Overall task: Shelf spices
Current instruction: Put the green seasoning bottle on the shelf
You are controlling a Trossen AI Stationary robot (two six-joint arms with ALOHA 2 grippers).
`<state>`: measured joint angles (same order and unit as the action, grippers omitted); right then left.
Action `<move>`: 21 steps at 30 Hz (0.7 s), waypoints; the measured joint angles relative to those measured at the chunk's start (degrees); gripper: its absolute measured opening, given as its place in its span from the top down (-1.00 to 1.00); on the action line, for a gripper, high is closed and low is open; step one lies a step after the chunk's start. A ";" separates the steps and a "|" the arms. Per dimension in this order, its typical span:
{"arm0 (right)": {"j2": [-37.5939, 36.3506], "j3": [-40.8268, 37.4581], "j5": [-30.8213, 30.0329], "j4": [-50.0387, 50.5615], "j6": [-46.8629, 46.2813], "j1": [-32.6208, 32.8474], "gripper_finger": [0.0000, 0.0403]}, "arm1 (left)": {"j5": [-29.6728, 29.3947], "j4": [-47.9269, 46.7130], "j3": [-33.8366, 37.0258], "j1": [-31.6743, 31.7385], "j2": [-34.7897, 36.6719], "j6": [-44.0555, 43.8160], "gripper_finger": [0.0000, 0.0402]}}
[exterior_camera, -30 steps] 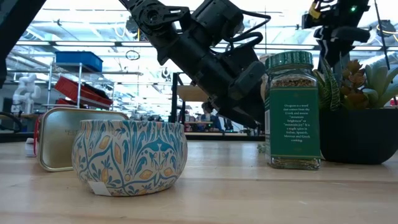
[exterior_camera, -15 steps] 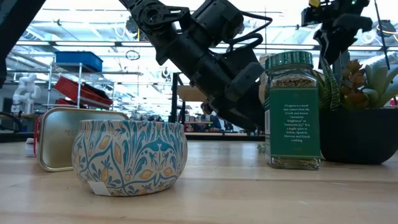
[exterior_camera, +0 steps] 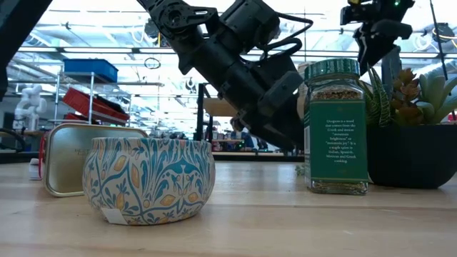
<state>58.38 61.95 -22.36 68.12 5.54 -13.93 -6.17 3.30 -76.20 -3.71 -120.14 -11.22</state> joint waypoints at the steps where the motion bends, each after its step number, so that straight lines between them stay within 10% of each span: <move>1: -0.10 0.01 0.08 -0.34 -0.12 0.10 0.32 | 0.00 -0.10 0.00 -0.05 0.00 0.02 -0.34; 9: -0.24 3.54 0.78 -0.29 -3.52 3.67 0.32 | -3.58 -7.71 0.00 -0.06 4.35 2.03 -0.34; 21: 1.99 5.07 17.98 -8.23 -15.90 20.59 0.32 | -1.02 -20.38 -0.07 -10.20 14.25 3.15 -0.34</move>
<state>60.38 67.02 -4.37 59.89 -10.36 6.67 -7.20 -17.08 -76.27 -13.91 -105.89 -8.08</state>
